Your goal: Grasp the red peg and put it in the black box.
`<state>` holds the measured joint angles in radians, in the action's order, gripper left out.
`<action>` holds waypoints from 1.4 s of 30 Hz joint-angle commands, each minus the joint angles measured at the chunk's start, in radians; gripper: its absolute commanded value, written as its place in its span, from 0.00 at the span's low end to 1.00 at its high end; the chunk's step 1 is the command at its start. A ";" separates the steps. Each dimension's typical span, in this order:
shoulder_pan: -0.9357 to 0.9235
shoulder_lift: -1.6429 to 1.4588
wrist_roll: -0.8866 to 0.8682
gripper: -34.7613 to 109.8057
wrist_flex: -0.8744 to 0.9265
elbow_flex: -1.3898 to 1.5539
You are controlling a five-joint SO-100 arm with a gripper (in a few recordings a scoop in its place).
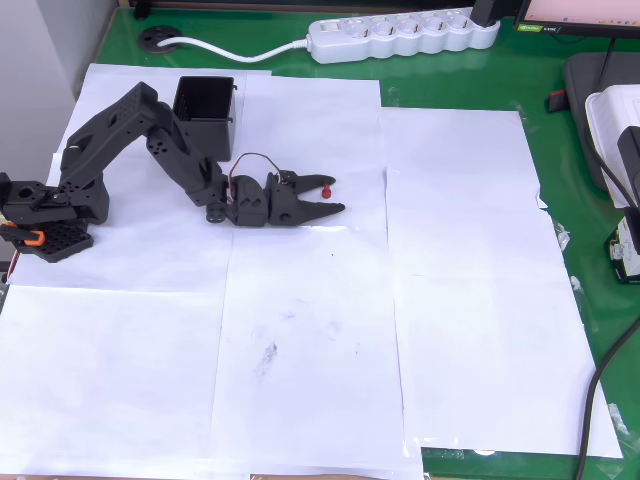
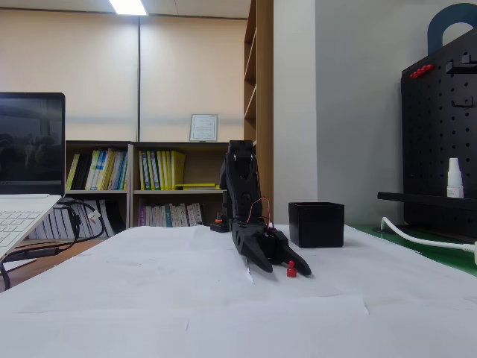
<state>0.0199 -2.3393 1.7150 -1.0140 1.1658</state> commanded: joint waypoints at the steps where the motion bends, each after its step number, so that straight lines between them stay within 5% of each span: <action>1: 0.020 0.005 0.005 0.42 0.003 -0.043; 42: 0.058 0.037 -0.014 0.30 -0.008 -0.081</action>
<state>0.0614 -2.2948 1.6950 -1.0262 1.0753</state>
